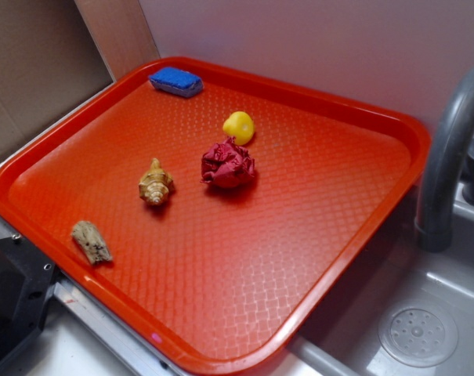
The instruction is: Grab the wood chip.
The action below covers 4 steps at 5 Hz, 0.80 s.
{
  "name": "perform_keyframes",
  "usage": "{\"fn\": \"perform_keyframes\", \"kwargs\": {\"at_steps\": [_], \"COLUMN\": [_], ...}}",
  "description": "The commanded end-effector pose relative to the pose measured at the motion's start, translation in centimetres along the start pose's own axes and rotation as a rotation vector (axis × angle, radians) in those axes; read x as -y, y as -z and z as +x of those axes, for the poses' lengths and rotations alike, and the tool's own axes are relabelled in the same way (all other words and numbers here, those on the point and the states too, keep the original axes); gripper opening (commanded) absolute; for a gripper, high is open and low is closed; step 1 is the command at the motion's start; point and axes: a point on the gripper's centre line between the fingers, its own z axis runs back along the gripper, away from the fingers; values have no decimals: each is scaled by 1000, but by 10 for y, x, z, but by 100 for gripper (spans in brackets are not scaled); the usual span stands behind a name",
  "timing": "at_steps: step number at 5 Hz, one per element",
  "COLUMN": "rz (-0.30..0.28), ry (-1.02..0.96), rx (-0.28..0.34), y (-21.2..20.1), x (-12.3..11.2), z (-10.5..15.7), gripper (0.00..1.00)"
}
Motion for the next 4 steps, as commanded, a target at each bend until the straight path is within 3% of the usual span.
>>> {"fn": "perform_keyframes", "kwargs": {"at_steps": [1,2,3,4], "rz": [0,15,43,30], "ry": [0,-72,-308,-476], "rx": [0,-52,-118,-165], "y": [0,48,79,111], "x": [0,13,18,20], "z": [0,7,4,-1], "gripper": [100,100,100,100]}}
